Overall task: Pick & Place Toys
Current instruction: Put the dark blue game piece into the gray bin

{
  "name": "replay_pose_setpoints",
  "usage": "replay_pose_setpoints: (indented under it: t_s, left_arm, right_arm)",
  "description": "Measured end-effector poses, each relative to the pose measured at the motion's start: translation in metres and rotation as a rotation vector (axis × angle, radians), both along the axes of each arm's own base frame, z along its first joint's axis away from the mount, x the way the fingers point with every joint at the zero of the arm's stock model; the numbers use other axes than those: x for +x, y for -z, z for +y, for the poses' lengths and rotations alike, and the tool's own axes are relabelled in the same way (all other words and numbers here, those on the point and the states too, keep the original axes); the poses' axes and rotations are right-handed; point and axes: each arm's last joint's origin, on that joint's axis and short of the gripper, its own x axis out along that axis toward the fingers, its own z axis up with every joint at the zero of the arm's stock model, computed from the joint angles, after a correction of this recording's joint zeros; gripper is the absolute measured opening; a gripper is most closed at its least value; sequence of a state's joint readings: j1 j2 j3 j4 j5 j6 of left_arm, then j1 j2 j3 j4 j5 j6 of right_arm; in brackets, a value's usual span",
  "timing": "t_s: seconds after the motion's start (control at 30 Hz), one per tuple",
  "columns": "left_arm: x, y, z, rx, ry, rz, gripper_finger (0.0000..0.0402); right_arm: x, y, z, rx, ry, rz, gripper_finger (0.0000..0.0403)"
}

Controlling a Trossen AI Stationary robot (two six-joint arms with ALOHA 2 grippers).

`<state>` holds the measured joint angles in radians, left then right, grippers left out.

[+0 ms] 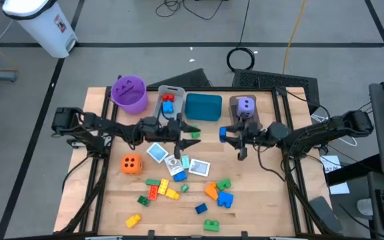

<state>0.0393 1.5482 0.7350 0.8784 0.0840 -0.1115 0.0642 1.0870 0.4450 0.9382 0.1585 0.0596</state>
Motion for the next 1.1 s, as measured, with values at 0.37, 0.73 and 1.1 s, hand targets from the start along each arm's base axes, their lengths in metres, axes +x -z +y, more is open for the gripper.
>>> replay_pose_setpoints:
  t_s: [0.37,0.73,1.1]
  left_arm:
    - [0.026,-0.031,0.012,0.026,-0.024,0.071,0.0221]
    - [0.064,-0.021,0.013,0.015,0.035,0.090,0.0291]
    - [0.088,-0.019,0.017,0.010,0.109,0.098,0.0310]
  right_arm:
    - [0.008,0.007,-0.004,-0.021,0.018,-0.007,0.0145]
    - [0.009,0.004,-0.002,-0.033,-0.034,-0.059,0.0146]
    - [0.008,0.001,-0.001,-0.037,-0.061,-0.091,0.0147]
